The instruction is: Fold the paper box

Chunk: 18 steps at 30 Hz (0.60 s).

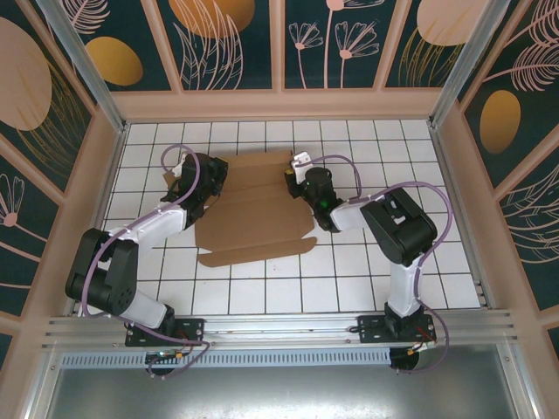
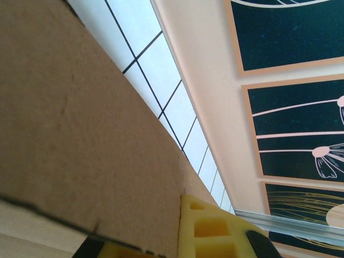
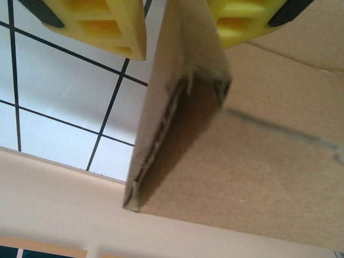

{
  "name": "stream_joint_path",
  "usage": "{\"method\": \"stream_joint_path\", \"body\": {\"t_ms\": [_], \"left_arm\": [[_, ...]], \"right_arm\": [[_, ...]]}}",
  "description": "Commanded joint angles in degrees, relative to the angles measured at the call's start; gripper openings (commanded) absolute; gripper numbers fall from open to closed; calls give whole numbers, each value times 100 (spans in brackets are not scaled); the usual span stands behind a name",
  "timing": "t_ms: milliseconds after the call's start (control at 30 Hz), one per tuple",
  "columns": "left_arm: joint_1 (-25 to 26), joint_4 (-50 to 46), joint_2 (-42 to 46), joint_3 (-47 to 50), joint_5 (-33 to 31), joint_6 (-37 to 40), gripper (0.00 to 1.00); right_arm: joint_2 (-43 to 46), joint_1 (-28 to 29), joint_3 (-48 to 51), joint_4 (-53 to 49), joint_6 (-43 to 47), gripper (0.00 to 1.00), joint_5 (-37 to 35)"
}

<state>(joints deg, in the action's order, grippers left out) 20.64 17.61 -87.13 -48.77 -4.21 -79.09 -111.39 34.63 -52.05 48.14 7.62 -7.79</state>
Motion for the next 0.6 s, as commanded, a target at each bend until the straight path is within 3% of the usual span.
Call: {"method": "stream_joint_path", "body": {"t_ms": [0, 167, 267, 333, 433, 567], "left_arm": [[28, -602, -269, 232, 422, 149, 0], [27, -592, -253, 194, 453, 115, 0], [30, -592, -252, 182, 503, 117, 0], [28, -591, -220, 177, 563, 177, 1], [27, -596, -61, 175, 650, 380, 10], [28, -588, 295, 225, 1100, 1042, 29]], "right_arm": [[-247, -13, -205, 276, 55, 27, -198], [-398, 7, -414, 149, 160, 25, -301], [-406, 21, -476, -5, 213, 11, -505], [-317, 23, -349, 50, 222, 7, -707], [-108, 21, -16, 188, 285, 5, -1022], [256, 22, 563, 424, 233, 4, -1273]]}}
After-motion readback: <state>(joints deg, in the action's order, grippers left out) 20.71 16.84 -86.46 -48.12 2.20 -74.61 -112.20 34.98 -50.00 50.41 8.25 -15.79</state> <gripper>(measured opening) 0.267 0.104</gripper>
